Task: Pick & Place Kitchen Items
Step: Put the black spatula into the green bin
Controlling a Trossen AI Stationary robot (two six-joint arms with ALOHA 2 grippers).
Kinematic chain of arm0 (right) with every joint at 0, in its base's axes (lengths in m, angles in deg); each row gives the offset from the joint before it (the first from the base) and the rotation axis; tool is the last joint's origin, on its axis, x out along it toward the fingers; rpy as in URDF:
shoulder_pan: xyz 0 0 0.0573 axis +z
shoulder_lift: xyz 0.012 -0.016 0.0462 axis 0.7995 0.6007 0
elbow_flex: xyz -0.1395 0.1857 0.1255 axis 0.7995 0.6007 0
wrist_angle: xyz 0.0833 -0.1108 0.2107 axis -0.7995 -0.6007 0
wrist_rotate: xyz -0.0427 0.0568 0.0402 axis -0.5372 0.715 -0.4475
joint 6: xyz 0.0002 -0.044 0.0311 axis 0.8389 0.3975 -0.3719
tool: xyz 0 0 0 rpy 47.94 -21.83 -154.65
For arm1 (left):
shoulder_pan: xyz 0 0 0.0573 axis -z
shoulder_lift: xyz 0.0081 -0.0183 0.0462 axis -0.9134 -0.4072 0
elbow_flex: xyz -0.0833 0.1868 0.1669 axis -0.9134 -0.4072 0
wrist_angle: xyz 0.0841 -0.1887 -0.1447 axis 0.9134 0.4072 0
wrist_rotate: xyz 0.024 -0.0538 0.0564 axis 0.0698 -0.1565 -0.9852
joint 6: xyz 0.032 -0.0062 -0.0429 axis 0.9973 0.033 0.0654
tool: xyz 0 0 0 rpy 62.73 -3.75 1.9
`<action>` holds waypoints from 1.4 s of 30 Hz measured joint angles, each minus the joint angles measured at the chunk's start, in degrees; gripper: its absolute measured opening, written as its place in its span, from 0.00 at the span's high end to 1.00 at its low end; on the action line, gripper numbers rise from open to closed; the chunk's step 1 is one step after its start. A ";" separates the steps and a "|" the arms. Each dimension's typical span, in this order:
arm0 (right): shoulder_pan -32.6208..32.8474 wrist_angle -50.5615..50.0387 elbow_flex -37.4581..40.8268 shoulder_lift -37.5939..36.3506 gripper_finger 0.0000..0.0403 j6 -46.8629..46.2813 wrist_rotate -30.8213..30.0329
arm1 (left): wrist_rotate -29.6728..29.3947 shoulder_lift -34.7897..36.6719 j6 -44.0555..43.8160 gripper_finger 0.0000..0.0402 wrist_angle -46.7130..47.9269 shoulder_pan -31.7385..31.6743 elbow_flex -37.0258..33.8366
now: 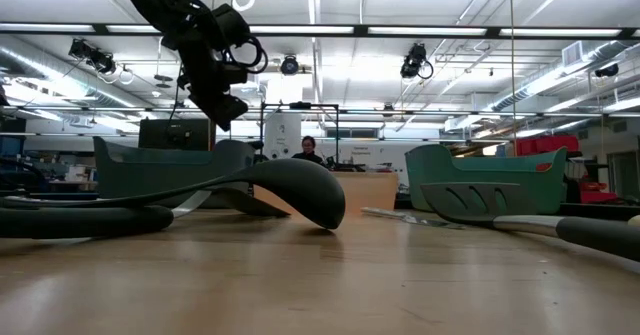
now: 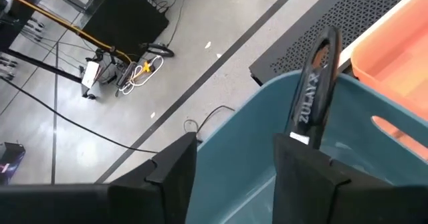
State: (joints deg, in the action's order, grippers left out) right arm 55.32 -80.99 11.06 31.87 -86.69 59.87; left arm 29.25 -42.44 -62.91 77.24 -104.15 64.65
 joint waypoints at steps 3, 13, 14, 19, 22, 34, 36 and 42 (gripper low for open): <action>0.00 0.00 0.00 -0.01 0.99 0.00 -0.01 | 0.30 0.00 0.03 0.46 1.96 0.32 0.94; 0.00 0.00 0.00 -0.02 0.99 0.02 -0.01 | 1.00 0.04 -0.65 0.46 7.97 4.54 7.36; 0.00 0.00 0.00 0.00 0.99 0.02 -0.02 | 1.00 0.04 -0.62 0.46 8.02 5.20 7.72; 0.00 0.00 0.00 0.00 0.99 0.02 -0.02 | 0.98 0.64 -1.25 0.47 10.48 9.01 9.82; 0.00 0.00 0.00 0.00 0.99 0.22 -0.02 | 2.10 2.08 -2.82 0.49 11.42 11.86 10.69; 0.00 0.00 0.00 0.00 0.99 0.44 0.00 | 9.48 10.76 -11.00 0.63 11.44 21.22 10.99; -0.01 -0.01 0.00 0.00 0.99 0.44 -0.01 | 11.52 11.60 -10.83 0.66 11.48 22.36 10.99; 0.00 -0.02 0.00 0.00 0.99 2.82 0.24 | 17.63 13.11 -8.49 0.73 11.33 24.92 10.99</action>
State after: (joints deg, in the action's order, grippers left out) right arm 55.32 -81.01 11.06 31.87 -83.87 60.11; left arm 46.89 -29.33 -71.40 88.57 -79.22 75.65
